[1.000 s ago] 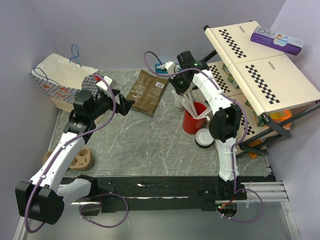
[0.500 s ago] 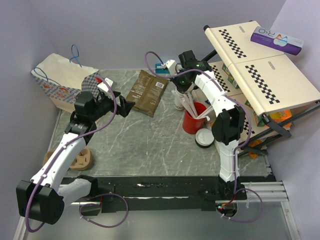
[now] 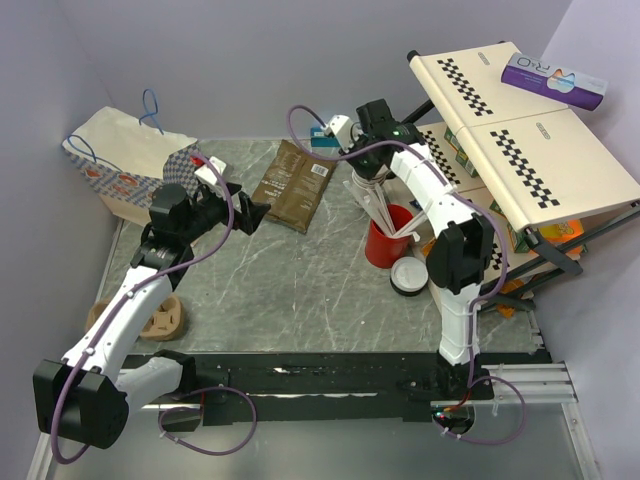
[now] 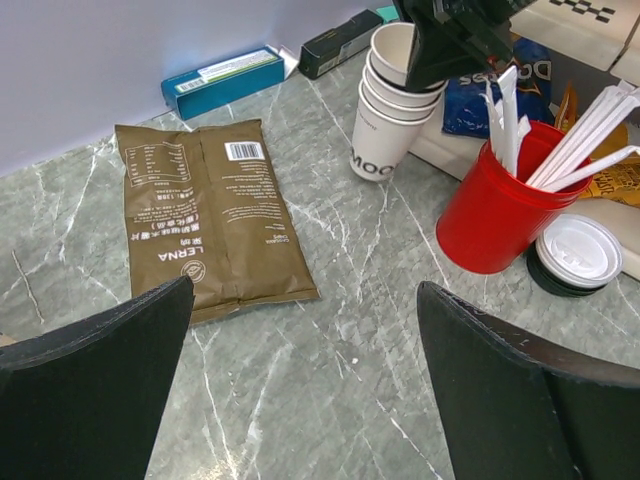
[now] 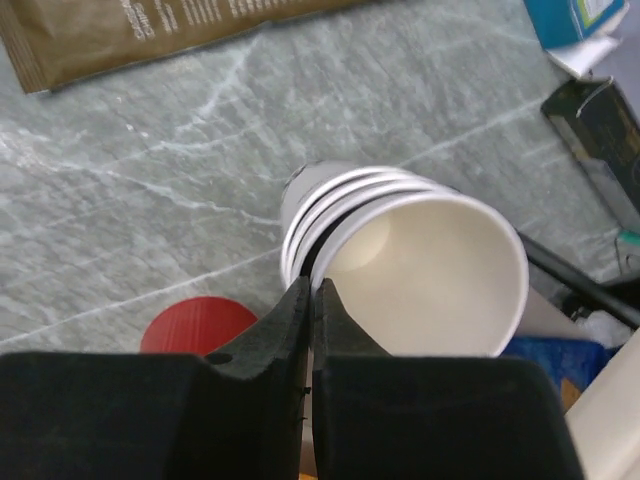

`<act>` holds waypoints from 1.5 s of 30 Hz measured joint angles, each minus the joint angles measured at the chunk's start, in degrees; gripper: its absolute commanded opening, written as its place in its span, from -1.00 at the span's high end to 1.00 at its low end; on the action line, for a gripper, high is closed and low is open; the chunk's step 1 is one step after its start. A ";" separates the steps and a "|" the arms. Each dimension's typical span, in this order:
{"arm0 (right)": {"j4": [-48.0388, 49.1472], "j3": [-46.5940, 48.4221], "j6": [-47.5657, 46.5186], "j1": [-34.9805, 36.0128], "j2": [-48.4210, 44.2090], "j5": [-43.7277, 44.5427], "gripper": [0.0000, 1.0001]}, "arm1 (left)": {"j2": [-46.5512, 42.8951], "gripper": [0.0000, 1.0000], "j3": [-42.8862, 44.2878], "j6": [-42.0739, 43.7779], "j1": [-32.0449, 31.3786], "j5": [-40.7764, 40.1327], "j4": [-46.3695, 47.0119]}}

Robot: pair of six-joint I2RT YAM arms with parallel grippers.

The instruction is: Pack the takeout coffee

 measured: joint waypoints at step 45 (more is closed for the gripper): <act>2.95 4.68 0.63 6.78 -15.85 2.54 1.00 | 33.88 -0.99 20.65 -28.20 -3.52 4.09 11.74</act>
